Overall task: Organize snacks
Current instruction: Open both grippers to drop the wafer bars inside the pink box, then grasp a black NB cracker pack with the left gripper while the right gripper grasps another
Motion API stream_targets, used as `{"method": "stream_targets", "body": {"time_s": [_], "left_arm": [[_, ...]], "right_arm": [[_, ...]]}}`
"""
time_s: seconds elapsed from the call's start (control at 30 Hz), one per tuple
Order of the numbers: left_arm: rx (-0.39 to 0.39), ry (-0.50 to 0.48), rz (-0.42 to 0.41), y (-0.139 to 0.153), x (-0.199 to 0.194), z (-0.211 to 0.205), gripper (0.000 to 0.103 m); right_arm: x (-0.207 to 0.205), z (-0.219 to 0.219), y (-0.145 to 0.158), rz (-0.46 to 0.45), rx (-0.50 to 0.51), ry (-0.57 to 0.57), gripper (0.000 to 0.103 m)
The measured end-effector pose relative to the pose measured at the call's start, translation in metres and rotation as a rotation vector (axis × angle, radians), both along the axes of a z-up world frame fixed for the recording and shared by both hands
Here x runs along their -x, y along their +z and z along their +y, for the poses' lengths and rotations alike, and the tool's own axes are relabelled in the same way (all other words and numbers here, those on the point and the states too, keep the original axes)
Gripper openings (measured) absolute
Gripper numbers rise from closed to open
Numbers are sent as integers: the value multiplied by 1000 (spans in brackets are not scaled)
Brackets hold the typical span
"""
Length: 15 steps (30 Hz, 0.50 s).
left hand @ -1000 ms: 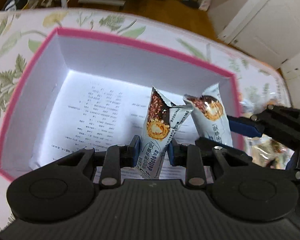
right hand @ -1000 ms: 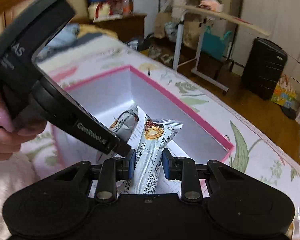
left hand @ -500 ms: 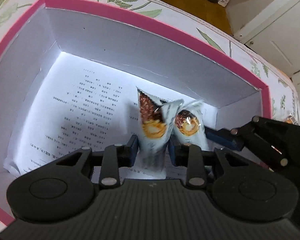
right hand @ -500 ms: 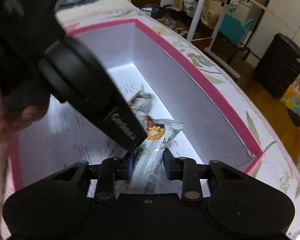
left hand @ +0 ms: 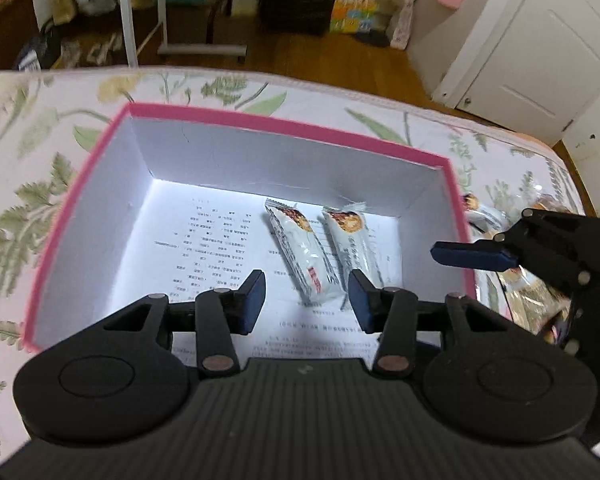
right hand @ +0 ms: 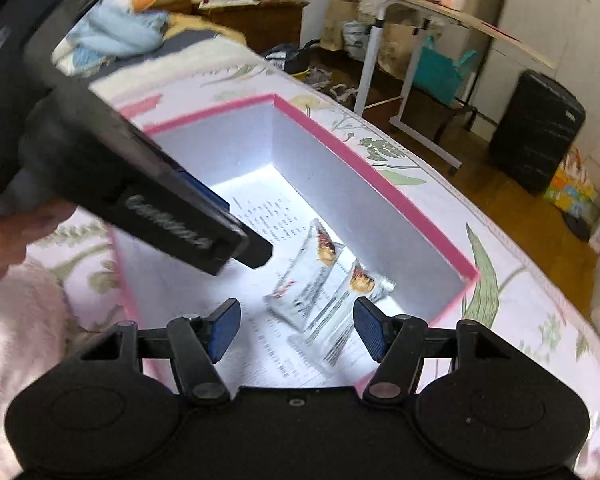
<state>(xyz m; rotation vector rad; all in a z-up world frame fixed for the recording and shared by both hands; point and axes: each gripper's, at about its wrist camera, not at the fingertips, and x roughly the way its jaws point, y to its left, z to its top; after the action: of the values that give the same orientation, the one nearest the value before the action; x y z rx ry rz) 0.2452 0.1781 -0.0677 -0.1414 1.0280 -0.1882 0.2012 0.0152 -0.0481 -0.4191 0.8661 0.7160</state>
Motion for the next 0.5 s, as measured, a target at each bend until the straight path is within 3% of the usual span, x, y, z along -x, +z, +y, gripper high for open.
{"method": "stream_targets", "body": {"time_s": [0.2,0.5], "left_arm": [[-67,-93,-74,31,46,-18,47],[17,-175,-123,66,97,-46,53]], "right_arm": [[38,-24,28,-20,-46,-57,67],[61,-70,54,0,-143,-165,71]]}}
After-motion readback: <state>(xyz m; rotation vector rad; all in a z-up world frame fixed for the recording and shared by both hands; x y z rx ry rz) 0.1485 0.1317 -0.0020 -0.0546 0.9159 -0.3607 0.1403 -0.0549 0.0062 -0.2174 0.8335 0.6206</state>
